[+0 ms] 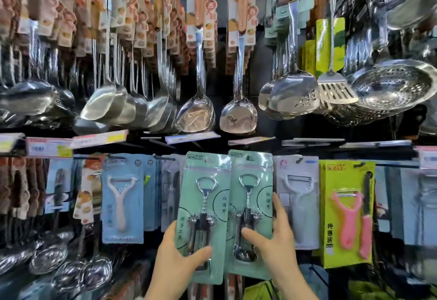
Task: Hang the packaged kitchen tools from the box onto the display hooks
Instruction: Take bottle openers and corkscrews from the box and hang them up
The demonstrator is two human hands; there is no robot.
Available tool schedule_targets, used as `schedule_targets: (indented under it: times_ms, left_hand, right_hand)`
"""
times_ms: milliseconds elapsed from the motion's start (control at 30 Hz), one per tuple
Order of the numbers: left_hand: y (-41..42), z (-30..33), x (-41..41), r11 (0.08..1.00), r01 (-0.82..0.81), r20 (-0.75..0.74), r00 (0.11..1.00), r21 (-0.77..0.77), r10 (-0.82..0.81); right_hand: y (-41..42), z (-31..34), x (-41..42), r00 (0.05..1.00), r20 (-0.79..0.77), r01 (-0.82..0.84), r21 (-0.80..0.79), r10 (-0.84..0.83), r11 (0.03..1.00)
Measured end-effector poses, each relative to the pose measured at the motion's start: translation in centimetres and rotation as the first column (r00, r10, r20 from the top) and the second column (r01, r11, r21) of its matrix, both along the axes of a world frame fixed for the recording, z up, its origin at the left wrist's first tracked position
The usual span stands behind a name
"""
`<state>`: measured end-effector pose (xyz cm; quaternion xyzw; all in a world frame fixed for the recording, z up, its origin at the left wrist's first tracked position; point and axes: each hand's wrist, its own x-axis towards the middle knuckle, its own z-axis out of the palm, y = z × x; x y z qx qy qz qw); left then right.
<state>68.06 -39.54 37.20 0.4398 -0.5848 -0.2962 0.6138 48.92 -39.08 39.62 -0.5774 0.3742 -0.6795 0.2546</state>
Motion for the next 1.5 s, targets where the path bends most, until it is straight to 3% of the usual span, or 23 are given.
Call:
schedule_targets:
  times_ms: [200, 400, 500, 567, 700, 933, 1133, 1367, 1500]
  left_hand:
    - [-0.5, -0.5, 0.5, 1.000, -0.007, -0.007, 1.000, -0.017, 0.007]
    - [-0.2, -0.4, 0.3, 1.000, 0.001, -0.024, 1.000, -0.018, -0.001]
    - [0.0, -0.6, -0.2, 1.000, 0.015, -0.031, 0.999, -0.007, -0.015]
    - [0.2, -0.8, -0.8, 1.000, 0.018, -0.027, 0.999, -0.002, -0.018]
    - [1.0, -1.1, -2.7, 0.998, 0.053, -0.025, 0.998, -0.022, -0.054]
    - [1.3, -0.8, -5.4, 0.985, 0.158, 0.016, 0.987, -0.070, -0.158]
    - [0.1, 0.7, -6.7, 0.971, 0.198, 0.030, 0.980, -0.134, -0.195]
    - [-1.6, -0.5, -7.1, 0.988, 0.154, 0.058, 0.986, -0.009, -0.154]
    - [-2.6, -0.2, -7.3, 0.993, 0.114, 0.214, 0.970, 0.032, -0.119]
  right_hand:
    - [-2.2, -0.2, 0.1, 0.998, -0.056, 0.040, 0.097, -0.035, 0.994]
    - [-3.6, 0.4, 0.0, 0.967, -0.225, 0.168, 0.194, -0.122, 0.967]
    - [-2.5, 0.0, 0.6, 0.907, -0.336, 0.310, 0.121, -0.255, 0.943]
    - [-1.1, -0.7, 1.4, 0.916, -0.316, 0.274, 0.041, -0.248, 0.961]
    - [1.0, -2.8, 3.8, 0.987, -0.155, -0.015, 0.118, 0.033, 0.993]
    - [1.4, -3.1, 2.5, 0.990, -0.075, 0.124, 0.010, -0.123, 0.992]
    - [0.6, -1.3, 1.0, 0.990, -0.018, 0.142, 0.000, -0.142, 0.990]
    - [-0.8, -1.6, 0.2, 0.982, -0.108, 0.162, 0.073, -0.153, 0.984]
    - [-1.5, -1.1, 0.1, 0.955, -0.235, 0.206, 0.090, -0.180, 0.974]
